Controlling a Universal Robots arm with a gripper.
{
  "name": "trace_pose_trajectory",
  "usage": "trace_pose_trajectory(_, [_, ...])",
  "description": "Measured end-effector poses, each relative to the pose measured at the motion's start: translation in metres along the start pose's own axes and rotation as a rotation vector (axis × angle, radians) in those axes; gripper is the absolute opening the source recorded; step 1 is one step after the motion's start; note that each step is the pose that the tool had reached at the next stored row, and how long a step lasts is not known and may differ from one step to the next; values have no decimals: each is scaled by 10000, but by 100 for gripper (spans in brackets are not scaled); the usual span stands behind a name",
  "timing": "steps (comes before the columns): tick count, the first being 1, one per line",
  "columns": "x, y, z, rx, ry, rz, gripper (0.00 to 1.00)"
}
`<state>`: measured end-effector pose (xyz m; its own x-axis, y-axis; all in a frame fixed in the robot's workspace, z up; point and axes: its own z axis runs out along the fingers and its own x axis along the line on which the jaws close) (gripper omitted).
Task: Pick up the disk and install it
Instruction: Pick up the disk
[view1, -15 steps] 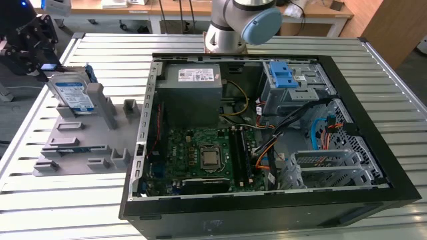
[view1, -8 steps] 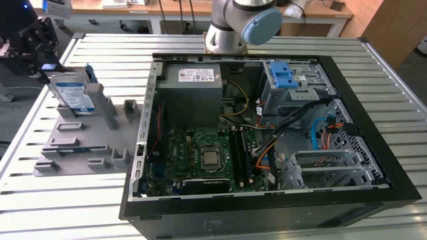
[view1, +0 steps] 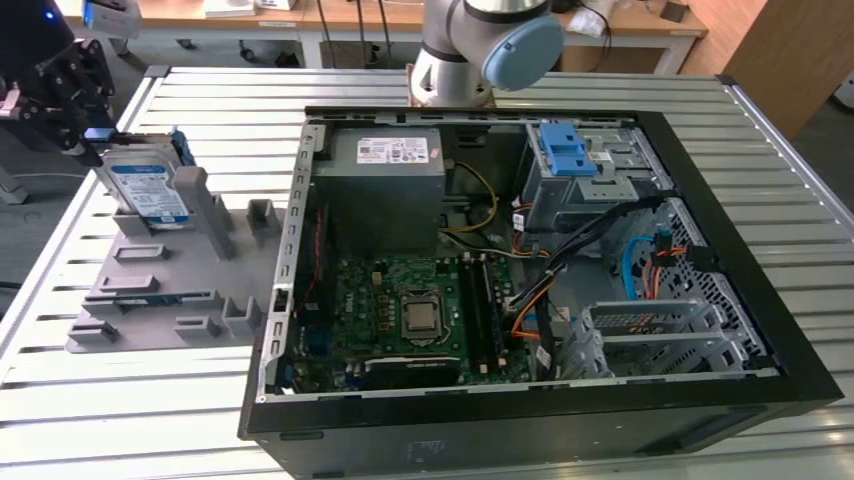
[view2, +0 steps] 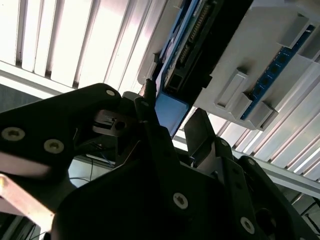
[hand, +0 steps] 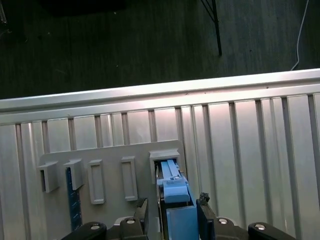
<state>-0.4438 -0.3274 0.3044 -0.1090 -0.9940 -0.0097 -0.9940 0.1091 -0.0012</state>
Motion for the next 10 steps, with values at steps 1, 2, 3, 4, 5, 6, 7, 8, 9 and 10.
trace_pose_trajectory(1, [0,1,7,1,1,-79,50])
trace_pose_trajectory(2, [0,2,14,2,1,-154,50])
trace_pose_trajectory(3, [-1,3,21,4,1,-226,50])
trace_pose_trajectory(4, [-1,4,29,9,0,-289,50])
trace_pose_trajectory(5, [-1,5,35,13,-1,-338,50])
trace_pose_trajectory(6, [-1,5,42,13,-1,-360,50])
trace_pose_trajectory(7, [-1,6,48,12,0,-361,50])
trace_pose_trajectory(8, [-2,8,53,12,0,-362,50])
trace_pose_trajectory(9, [-2,9,59,12,0,-362,50])
trace_pose_trajectory(10, [-3,9,64,12,0,-362,50])
